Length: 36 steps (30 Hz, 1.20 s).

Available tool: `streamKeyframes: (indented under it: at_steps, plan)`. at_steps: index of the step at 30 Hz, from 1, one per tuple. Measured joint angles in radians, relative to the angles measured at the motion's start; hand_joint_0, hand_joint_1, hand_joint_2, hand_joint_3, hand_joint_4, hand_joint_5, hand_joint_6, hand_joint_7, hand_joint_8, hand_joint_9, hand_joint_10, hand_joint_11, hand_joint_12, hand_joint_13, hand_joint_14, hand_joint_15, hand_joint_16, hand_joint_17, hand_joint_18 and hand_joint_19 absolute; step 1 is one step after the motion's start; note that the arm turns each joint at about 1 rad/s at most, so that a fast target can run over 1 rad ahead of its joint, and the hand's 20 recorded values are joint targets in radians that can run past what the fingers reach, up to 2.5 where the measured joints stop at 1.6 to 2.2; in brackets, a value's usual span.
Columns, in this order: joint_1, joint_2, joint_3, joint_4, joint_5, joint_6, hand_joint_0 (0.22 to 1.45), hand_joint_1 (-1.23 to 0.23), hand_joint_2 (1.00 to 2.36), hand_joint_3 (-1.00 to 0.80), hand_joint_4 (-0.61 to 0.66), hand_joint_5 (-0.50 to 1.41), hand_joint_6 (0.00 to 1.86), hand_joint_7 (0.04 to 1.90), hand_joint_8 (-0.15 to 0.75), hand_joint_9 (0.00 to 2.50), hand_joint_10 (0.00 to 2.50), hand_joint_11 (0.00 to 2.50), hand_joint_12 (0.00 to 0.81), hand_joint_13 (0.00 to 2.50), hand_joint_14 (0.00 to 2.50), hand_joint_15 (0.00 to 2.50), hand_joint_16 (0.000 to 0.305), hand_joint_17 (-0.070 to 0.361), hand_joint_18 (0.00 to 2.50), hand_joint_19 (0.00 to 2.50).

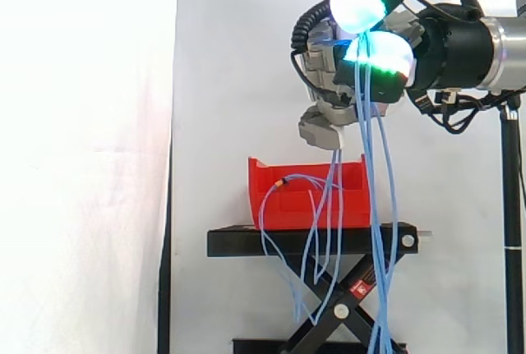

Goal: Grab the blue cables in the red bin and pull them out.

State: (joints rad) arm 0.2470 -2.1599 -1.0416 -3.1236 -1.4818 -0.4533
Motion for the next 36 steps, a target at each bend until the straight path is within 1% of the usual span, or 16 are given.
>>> streamKeyframes:
  at_steps: [5, 6, 11, 14, 15, 22, 24, 27, 28, 34, 36]
  plan:
    - [0.0, 0.0, 0.0, 0.0, 0.0, 0.0, 0.86, -0.85, 1.0, -0.9, 0.2, 1.18, 0.18, 0.84, 0.227, 1.34, 0.81, 1.8, 0.302, 1.4, 0.24, 1.67, 0.037, 0.082, 0.85, 1.07]
    - [0.0, 0.0, 0.0, 0.001, 0.0, 0.0, 0.86, -0.84, 1.01, -0.87, 0.23, 1.12, 0.15, 0.84, 0.232, 1.33, 0.8, 1.82, 0.303, 1.4, 0.24, 1.67, 0.037, 0.083, 0.85, 1.06]
    - [0.002, 0.0, 0.0, 0.003, 0.0, 0.0, 0.88, -0.84, 1.01, -0.8, 0.24, 1.06, 0.0, 0.9, 0.234, 1.3, 0.83, 1.78, 0.303, 1.39, 0.26, 1.66, 0.037, 0.083, 0.84, 1.07]
    - [0.003, 0.0, 0.0, 0.003, 0.0, 0.0, 0.89, -0.84, 1.01, -0.78, 0.24, 0.96, 0.01, 0.81, 0.227, 1.29, 0.84, 1.78, 0.303, 1.38, 0.29, 1.65, 0.038, 0.086, 0.83, 1.06]
    - [0.003, 0.0, 0.0, 0.003, 0.0, 0.0, 0.89, -0.84, 1.01, -0.77, 0.24, 0.95, 0.01, 0.8, 0.233, 1.29, 0.85, 1.75, 0.297, 1.38, 0.29, 1.64, 0.038, 0.086, 0.83, 1.06]
    - [0.003, 0.0, 0.0, 0.003, 0.0, 0.0, 0.91, -0.88, 1.01, -0.7, 0.23, 0.86, 0.01, 0.73, 0.228, 1.26, 0.81, 1.76, 0.298, 1.36, 0.29, 1.64, 0.039, 0.087, 0.81, 1.07]
    - [0.003, 0.0, 0.0, 0.004, -0.001, 0.0, 0.91, -0.89, 1.02, -0.68, 0.23, 0.86, 0.01, 0.73, 0.228, 1.27, 0.79, 1.75, 0.306, 1.36, 0.28, 1.64, 0.039, 0.087, 0.81, 1.06]
    - [0.003, 0.0, 0.0, 0.005, -0.001, 0.0, 0.92, -0.9, 1.02, -0.68, 0.24, 0.85, 0.01, 0.7, 0.222, 1.26, 0.75, 1.78, 0.294, 1.36, 0.26, 1.65, 0.039, 0.087, 0.81, 1.07]
    - [0.003, 0.0, 0.0, 0.006, -0.001, 0.0, 0.92, -0.9, 1.02, -0.67, 0.24, 0.85, 0.01, 0.71, 0.223, 1.26, 0.75, 1.78, 0.303, 1.36, 0.26, 1.64, 0.039, 0.087, 0.8, 1.06]
    - [0.002, 0.0, 0.0, 0.006, -0.001, 0.0, 0.92, -0.93, 1.02, -0.63, 0.24, 0.83, 0.01, 0.69, 0.231, 1.25, 0.74, 1.77, 0.304, 1.35, 0.24, 1.65, 0.039, 0.087, 0.79, 1.07]
    - [0.002, 0.0, 0.0, 0.006, -0.002, 0.0, 0.93, -0.94, 1.02, -0.62, 0.25, 0.82, 0.01, 0.69, 0.221, 1.24, 0.73, 1.77, 0.295, 1.35, 0.23, 1.65, 0.039, 0.088, 0.79, 1.07]
